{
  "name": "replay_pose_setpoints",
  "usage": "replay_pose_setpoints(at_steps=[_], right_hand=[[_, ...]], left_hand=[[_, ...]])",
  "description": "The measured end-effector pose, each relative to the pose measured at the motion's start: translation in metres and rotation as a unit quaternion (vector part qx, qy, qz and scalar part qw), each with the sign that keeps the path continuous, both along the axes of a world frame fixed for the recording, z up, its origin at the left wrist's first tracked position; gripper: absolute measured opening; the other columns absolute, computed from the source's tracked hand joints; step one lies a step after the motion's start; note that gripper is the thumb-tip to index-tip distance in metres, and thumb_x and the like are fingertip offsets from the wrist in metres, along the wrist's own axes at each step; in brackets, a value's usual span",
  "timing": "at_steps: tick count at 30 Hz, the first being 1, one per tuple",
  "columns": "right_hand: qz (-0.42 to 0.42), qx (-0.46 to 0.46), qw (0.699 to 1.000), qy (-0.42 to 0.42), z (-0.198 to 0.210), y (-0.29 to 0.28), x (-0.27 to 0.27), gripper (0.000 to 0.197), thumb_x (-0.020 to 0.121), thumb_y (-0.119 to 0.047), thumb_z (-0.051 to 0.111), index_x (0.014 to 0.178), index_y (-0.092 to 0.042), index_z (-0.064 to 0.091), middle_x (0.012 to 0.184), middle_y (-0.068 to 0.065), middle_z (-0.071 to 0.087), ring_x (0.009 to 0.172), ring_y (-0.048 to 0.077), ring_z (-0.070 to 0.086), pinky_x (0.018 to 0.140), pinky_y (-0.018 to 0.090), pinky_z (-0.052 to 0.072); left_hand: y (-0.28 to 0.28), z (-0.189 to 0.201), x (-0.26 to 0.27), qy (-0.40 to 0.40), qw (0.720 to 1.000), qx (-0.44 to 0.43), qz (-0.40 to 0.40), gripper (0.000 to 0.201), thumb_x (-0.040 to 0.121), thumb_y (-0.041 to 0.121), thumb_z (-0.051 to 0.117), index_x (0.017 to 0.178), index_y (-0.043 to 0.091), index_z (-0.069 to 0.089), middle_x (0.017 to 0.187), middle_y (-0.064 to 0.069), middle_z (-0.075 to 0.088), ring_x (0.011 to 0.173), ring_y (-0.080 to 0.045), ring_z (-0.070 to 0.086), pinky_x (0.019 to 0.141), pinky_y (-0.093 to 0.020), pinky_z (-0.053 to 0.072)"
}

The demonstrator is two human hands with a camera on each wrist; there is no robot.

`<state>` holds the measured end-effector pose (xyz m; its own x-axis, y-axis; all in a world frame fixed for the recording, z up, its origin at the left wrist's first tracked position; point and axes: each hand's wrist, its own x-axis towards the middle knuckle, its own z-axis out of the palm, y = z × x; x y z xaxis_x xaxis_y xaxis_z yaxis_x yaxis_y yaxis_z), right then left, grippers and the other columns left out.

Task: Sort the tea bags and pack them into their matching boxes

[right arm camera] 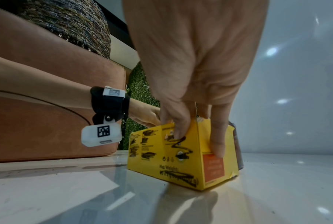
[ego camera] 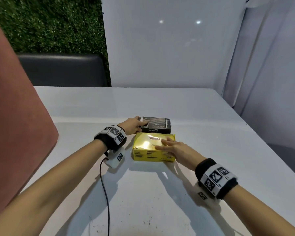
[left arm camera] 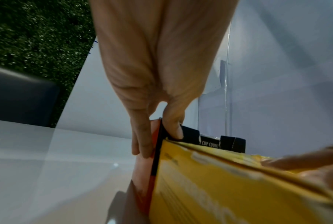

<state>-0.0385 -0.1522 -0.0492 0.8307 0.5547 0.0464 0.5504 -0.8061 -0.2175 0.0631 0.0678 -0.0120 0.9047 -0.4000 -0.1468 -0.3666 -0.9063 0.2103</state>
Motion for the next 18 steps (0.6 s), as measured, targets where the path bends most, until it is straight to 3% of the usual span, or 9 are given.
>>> replay_pose_setpoints(at_steps=[5,11,18], right_hand=[[0.005,0.010,1.000,0.000,0.005,0.004,0.003,0.051,0.097,0.002,0.040,0.138,-0.029,0.044,0.139,0.012,0.048,0.141,0.023,0.028,0.105,0.042,0.038],[-0.003,0.002,1.000,0.009,0.005,0.003,0.010,0.047,0.099,-0.006,0.038,0.138,-0.032,0.044,0.152,0.004,0.032,0.144,0.021,0.023,0.114,0.038,0.028],[-0.002,0.000,1.000,0.011,0.011,0.004,0.007,0.045,0.098,-0.013,0.042,0.140,-0.030,0.040,0.152,0.005,0.032,0.144,0.022,0.023,0.111,0.042,0.033]], left_hand=[[-0.001,0.001,-0.007,-0.004,1.000,0.016,0.013,0.053,0.098,0.015,0.043,0.147,0.025,0.025,0.143,-0.017,0.031,0.125,-0.034,0.040,0.103,-0.032,0.034],[-0.003,0.002,-0.007,-0.006,1.000,0.019,0.021,0.053,0.098,0.015,0.044,0.147,0.025,0.026,0.138,-0.017,0.035,0.123,-0.034,0.042,0.102,-0.035,0.035],[-0.005,0.003,-0.009,-0.002,1.000,0.001,0.026,0.056,0.098,0.015,0.044,0.148,0.028,0.022,0.147,-0.018,0.025,0.129,-0.034,0.038,0.106,-0.034,0.032]])
